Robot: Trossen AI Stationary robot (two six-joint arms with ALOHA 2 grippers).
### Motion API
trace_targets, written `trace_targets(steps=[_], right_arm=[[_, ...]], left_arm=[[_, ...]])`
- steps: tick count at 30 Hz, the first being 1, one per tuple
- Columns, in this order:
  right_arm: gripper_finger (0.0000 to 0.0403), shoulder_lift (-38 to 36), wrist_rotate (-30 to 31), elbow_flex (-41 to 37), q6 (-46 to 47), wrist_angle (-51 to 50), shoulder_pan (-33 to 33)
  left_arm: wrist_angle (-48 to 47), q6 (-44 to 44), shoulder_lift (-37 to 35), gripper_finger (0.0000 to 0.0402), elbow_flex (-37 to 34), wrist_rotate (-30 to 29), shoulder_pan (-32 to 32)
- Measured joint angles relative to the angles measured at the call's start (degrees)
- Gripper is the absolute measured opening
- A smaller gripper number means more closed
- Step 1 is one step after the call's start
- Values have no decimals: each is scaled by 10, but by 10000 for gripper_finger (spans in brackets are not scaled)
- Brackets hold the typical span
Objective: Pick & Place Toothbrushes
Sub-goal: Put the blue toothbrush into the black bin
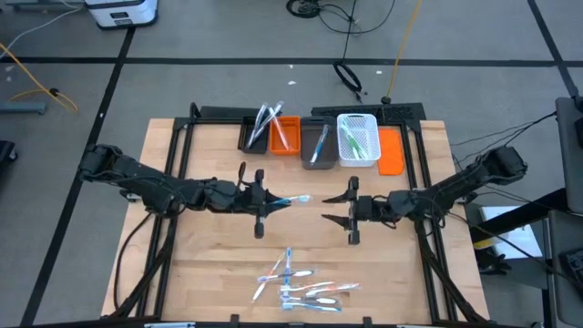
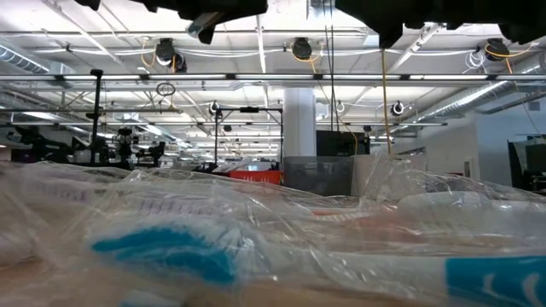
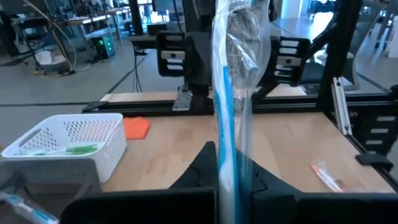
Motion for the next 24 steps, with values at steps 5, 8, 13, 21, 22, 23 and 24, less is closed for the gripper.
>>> trace_targets(steps=[5, 8, 13, 21, 22, 23, 24], right_arm=[[173, 4, -2, 0, -3, 22, -15], [173, 4, -23, 0, 6, 29, -26], [172, 4, -60, 1, 13, 52, -42], [171, 68, -91, 14, 15, 101, -68], [171, 77, -91, 15, 15, 104, -70], [171, 84, -91, 19, 15, 107, -73], [171, 89, -91, 24, 16, 110, -76]], left_arm=[[23, 2, 7, 1, 0, 12, 10], [51, 2, 17, 1, 0, 33, 18], [65, 2, 34, 1, 0, 35, 26], [94, 1, 50, 1, 0, 58, 36], [94, 1, 50, 1, 0, 60, 37], [94, 0, 50, 1, 0, 60, 38], [94, 0, 50, 1, 0, 60, 38]])
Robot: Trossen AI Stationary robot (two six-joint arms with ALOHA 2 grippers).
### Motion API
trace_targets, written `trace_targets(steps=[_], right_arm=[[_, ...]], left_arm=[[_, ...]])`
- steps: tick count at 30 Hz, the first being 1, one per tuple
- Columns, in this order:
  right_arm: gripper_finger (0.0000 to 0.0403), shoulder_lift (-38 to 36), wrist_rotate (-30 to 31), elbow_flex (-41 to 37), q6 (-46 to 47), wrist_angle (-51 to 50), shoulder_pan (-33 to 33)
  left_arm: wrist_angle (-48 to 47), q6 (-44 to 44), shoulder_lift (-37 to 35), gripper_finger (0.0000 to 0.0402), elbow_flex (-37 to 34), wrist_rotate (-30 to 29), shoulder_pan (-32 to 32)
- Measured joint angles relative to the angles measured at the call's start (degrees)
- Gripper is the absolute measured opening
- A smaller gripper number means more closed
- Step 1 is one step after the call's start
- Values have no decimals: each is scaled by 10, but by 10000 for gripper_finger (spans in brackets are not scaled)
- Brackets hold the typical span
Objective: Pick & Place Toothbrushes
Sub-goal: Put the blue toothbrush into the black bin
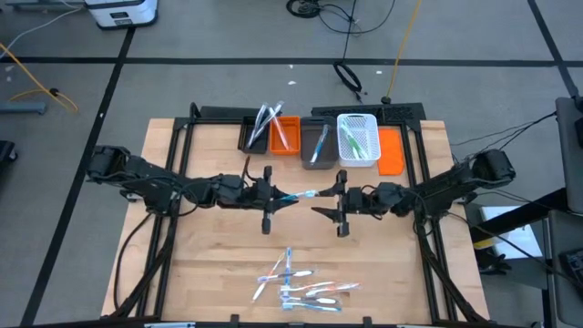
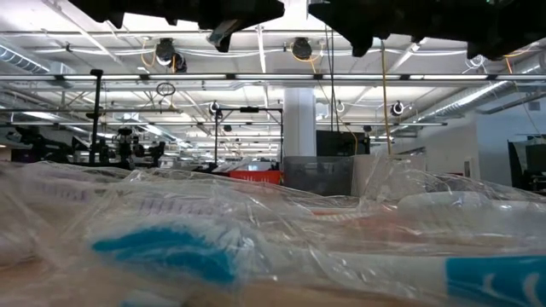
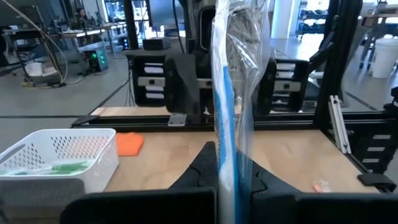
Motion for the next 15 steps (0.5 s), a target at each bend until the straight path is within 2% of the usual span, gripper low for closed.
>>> trace_targets(steps=[10, 15], right_arm=[[171, 55, -72, 57, 27, 12, -28], [171, 62, -74, 64, 27, 24, -29]], left_arm=[[-1, 0, 0, 2, 0, 1, 0], [0, 0, 0, 2, 0, 1, 0]])
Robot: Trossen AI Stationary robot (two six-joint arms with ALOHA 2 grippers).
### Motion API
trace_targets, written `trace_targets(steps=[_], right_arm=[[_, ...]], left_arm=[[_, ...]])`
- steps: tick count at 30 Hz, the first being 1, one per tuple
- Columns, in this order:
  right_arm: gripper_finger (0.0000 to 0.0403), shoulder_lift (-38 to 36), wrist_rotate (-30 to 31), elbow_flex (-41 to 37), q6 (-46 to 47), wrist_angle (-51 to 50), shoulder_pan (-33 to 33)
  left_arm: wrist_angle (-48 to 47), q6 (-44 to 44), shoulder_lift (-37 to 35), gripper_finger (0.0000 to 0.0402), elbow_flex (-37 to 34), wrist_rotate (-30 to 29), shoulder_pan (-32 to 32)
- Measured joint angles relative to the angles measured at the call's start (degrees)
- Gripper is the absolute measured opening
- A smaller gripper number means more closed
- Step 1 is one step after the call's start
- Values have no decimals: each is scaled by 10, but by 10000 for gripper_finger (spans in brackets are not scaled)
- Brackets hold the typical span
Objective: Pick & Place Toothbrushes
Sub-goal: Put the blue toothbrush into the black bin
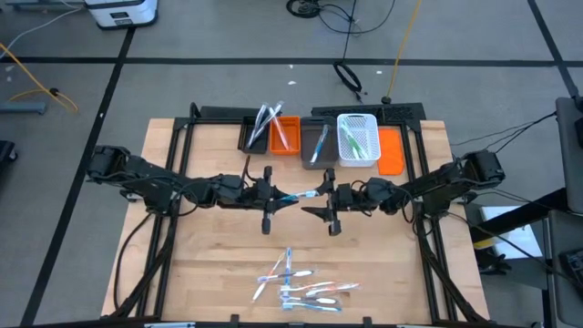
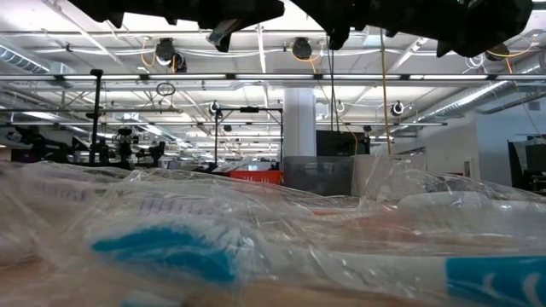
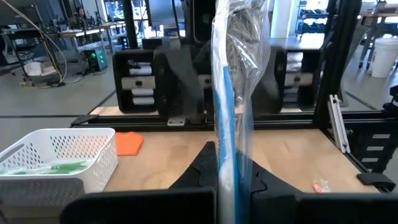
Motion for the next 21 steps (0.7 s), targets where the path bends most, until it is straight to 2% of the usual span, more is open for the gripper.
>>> trace_targets(steps=[7, 21], right_arm=[[171, -1, -15, 0, -1, 34, 0], [171, 0, -30, 29, -12, 27, 0]], left_arm=[[0, 0, 0, 3, 0, 0, 0], [2, 1, 0, 3, 0, 0, 0]])
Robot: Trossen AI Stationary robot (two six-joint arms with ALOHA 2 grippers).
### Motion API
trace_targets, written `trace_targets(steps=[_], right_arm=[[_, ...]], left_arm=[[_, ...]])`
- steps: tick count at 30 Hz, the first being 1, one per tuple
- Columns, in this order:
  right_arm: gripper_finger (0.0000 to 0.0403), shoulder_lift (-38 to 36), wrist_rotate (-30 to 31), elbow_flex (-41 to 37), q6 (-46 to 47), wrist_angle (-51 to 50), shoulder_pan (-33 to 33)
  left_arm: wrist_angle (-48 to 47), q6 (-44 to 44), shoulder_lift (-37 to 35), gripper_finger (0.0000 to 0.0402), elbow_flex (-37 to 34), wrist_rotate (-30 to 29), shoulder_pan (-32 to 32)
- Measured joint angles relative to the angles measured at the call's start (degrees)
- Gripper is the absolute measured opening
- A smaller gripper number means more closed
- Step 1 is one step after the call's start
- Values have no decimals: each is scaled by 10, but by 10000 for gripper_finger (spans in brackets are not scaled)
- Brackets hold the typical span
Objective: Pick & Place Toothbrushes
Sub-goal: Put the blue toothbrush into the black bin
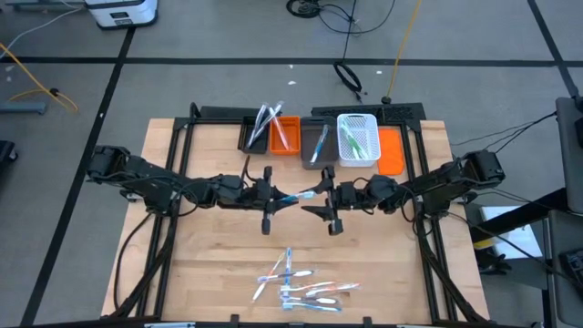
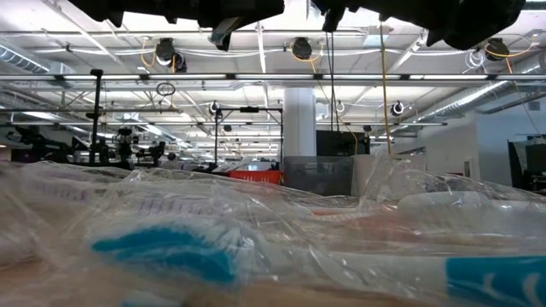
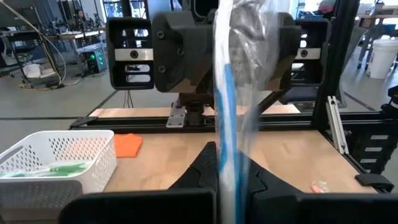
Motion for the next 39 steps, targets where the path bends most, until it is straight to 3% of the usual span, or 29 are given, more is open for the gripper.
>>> trace_targets(steps=[14, 17, 22, 28, 33, 39], right_arm=[[162, 34, 1, 49, -2, -30, -8], [126, 50, 2, 55, -2, -30, -14], [19, 58, 3, 59, -14, -28, -20], [16, 54, 26, 59, -18, -38, -21], [16, 49, 31, 59, -19, -50, -21], [15, 24, 36, 54, -9, -102, -26]], left_arm=[[-2, -1, 0, 3, 0, -1, 0], [-4, -1, 1, 8, 0, -2, 0], [-8, -3, 1, 10, 0, -3, 0], [-13, -6, 1, 8, 0, -4, 0], [-24, -3, -1, 56, 0, -5, 0], [-43, 26, -8, 151, 0, -18, 0]])
